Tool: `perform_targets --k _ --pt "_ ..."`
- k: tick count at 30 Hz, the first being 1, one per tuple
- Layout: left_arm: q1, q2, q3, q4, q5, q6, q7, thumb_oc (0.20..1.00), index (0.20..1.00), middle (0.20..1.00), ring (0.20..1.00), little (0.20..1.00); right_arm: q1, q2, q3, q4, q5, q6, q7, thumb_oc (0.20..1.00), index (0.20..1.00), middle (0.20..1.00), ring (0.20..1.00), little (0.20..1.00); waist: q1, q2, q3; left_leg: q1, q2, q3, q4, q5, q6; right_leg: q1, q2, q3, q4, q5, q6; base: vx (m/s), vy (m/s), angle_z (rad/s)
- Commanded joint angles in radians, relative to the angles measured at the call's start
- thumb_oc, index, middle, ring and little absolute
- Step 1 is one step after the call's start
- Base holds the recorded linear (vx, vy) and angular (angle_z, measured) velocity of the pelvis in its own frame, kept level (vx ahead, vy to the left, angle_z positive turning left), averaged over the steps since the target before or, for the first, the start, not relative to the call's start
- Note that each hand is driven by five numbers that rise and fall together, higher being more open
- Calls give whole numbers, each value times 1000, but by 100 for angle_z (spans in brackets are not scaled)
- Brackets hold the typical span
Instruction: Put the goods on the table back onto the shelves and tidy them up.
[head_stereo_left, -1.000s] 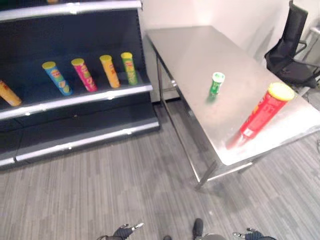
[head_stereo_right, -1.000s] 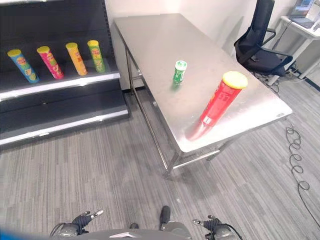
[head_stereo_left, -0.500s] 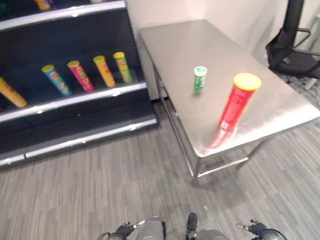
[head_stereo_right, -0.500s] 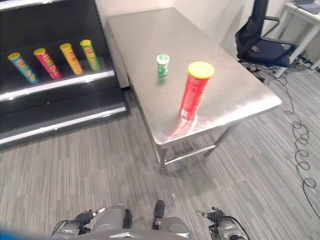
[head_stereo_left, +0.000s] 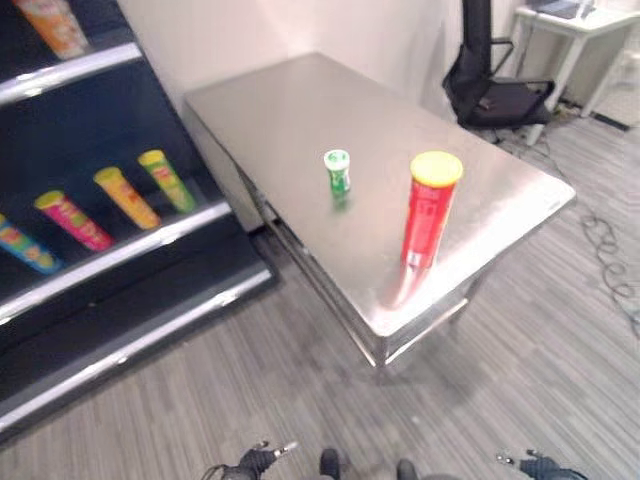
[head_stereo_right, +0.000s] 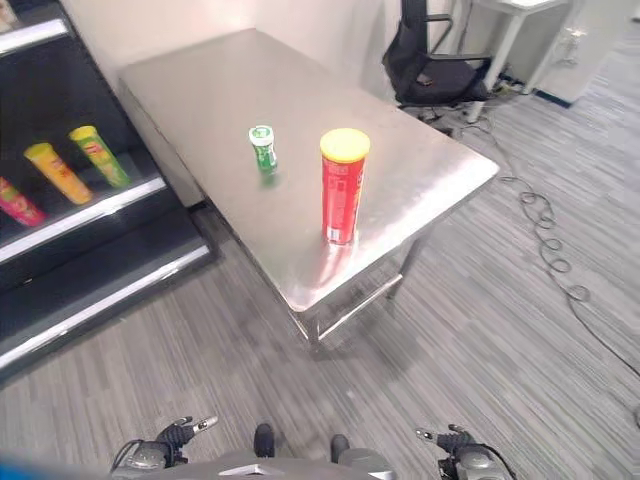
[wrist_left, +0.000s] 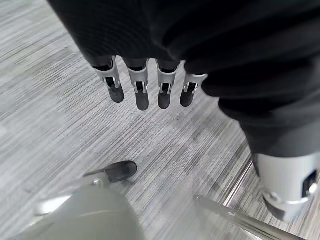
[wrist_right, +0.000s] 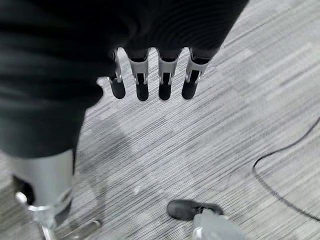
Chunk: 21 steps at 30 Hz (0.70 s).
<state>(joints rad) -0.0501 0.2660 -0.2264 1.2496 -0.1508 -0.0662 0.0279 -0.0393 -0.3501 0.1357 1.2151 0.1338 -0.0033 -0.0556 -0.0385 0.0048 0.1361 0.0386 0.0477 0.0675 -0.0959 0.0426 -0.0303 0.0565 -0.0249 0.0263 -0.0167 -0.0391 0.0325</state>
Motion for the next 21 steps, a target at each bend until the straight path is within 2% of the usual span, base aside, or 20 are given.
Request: perform_targets --k 1,4,6,8,9,10,11,13,16,18,19,21 --pt "3 43 21 14 13 -11 9 1000 1000 1000 1000 1000 -26 -22 22 -40 11 -19 -11 1000 1000 1000 1000 1000 14 -23 -8 -19 -22 -3 21 -60 -7 -20 -162 -73 77 -4 165 -9 174 -31" --pt "-2 56 27 8 19 -11 13 1000 1000 1000 1000 1000 -29 -37 10 -94 12 -26 -21 1000 1000 1000 1000 1000 7 -19 12 -14 -28 19 17 -65 7 -76 -165 -94 177 5 176 -48 162 -27" --pt "-5 65 30 13 29 -10 19 1000 1000 1000 1000 1000 -27 -45 -1 -123 15 -31 -29 1000 1000 1000 1000 1000 3 -20 22 2 -27 40 9 -73 8 -110 -187 -143 218 35 179 -37 73 -27" --pt "-8 75 42 20 28 -10 23 1000 1000 1000 1000 1000 -19 -66 -23 -137 16 -34 -41 1000 1000 1000 1000 1000 3 -33 22 10 -30 56 9 -80 3 -93 -216 -227 117 74 164 17 -49 -23" --pt "-6 75 59 18 20 -11 28 1000 1000 1000 1000 1000 -2 -102 -75 -160 22 -37 -63 1000 1000 1000 1000 1000 -1 -41 20 6 -26 51 21 -78 2 -89 -204 -204 75 80 168 23 -83 -26" --pt "-6 75 59 18 20 -11 28 1000 1000 1000 1000 1000 -1 -102 -76 -160 21 -36 -63 1000 1000 1000 1000 1000 0 -40 20 6 -26 51 21 -78 2 -89 -203 -203 74 81 168 89 -91 -15" --pt "9 72 75 16 32 -15 28 1000 1000 1000 1000 1000 28 -181 -151 -246 22 -42 -80 1000 1000 1000 1000 1000 -4 -49 3 13 -19 56 18 -82 -8 -63 -201 -214 34 81 169 78 -47 -8" --pt "13 69 79 14 35 -14 27 1000 1000 1000 1000 1000 43 -211 -180 -284 22 -44 -83 1000 1000 1000 1000 1000 -7 -51 -1 17 -16 55 16 -83 -11 -53 -198 -220 24 81 168 84 -62 5" --pt "47 31 110 8 44 -9 24 1000 1000 1000 1000 1000 139 -345 -344 -577 -16 -65 -94 1000 1000 1000 1000 1000 -24 -63 -19 31 5 48 9 -86 -29 -19 -182 -236 -13 70 166 87 -79 7" --pt "55 25 115 7 46 -7 22 1000 1000 1000 1000 1000 153 -375 -374 -650 -34 -67 -96 1000 1000 1000 1000 1000 -23 -63 -21 34 9 45 9 -88 -32 -11 -179 -241 -20 68 165 49 -58 6" --pt "65 12 121 -1 45 -8 19 1000 1000 1000 1000 1000 149 -432 -419 -776 -66 -89 -103 1000 1000 1000 1000 1000 -23 -64 -22 43 19 43 9 -93 -39 1 -171 -243 -25 57 162 36 -51 -3" --pt "73 7 117 -10 46 -8 15 1000 1000 1000 1000 1000 123 -486 -439 -861 -92 -109 -108 1000 1000 1000 1000 1000 -16 -65 -27 41 25 41 9 -89 -43 4 -166 -247 -31 55 160 22 -47 -3"
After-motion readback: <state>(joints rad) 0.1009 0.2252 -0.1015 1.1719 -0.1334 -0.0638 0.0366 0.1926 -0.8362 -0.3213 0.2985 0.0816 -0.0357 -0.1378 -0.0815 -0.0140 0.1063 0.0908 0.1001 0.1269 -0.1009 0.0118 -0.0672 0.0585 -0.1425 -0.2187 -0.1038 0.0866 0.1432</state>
